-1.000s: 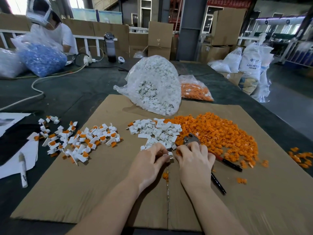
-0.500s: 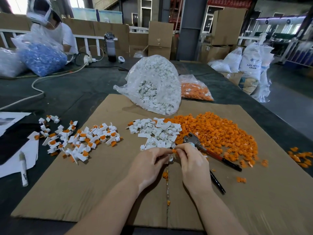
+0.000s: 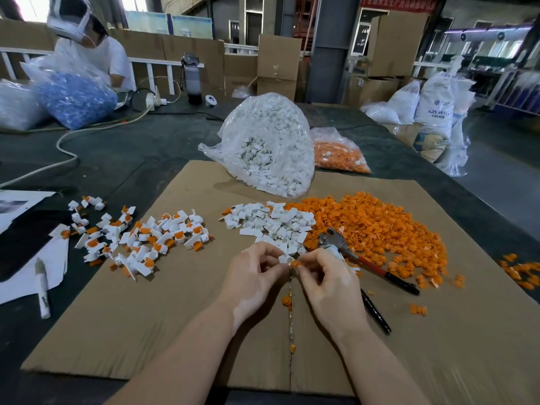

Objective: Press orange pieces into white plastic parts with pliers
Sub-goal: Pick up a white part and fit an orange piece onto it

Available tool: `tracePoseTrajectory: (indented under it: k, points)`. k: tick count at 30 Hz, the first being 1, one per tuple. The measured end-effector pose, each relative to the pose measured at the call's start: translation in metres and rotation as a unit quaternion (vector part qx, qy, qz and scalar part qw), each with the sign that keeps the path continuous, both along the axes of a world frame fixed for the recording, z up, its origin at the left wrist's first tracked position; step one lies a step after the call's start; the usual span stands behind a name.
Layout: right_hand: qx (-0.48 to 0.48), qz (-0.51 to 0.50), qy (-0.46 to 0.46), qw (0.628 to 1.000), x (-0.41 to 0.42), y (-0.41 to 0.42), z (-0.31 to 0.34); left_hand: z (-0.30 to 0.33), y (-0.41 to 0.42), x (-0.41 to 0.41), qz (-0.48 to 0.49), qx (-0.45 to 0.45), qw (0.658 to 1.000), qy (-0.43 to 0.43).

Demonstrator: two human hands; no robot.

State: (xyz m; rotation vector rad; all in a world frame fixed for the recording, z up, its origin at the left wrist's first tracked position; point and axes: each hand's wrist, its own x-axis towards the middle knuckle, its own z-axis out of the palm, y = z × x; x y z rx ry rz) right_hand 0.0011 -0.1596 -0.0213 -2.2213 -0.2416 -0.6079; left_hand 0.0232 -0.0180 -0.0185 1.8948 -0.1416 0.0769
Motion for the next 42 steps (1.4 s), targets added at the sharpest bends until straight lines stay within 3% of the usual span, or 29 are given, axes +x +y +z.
tracePoseTrajectory:
  k: [6,18,24,31,35,38,42]
  points:
    - [-0.066,-0.003,-0.050,0.997,-0.0020,0.0014,0.0019,0.0023,0.0001,-0.0016,-0.016,-0.005,1.000,0.002]
    - [-0.006,0.002,-0.055,0.998,-0.0013,0.0001,-0.0005,0.0026,0.0010,-0.0004,-0.019,0.012,1.000,-0.001]
    - [-0.098,-0.019,-0.077,0.992,-0.0010,0.0028,-0.0011,0.0018,0.0005,-0.0015,-0.027,0.018,0.999,0.001]
    - [-0.112,-0.002,-0.100,0.989,-0.0005,0.0027,-0.0036,-0.0007,-0.0017,-0.0028,-0.044,0.064,0.997,-0.019]
    - [-0.098,0.016,-0.069,0.993,0.0002,0.0017,-0.0028,-0.0009,-0.0013,-0.0013,-0.040,0.065,0.997,-0.022]
    - [-0.025,0.010,-0.029,0.999,0.0004,0.0002,-0.0016,0.0005,-0.0004,0.0019,-0.017,0.025,1.000,-0.003]
    - [-0.009,-0.005,-0.055,0.998,0.0005,0.0004,0.0018,0.0003,0.0010,0.0032,-0.006,0.009,1.000,-0.001]
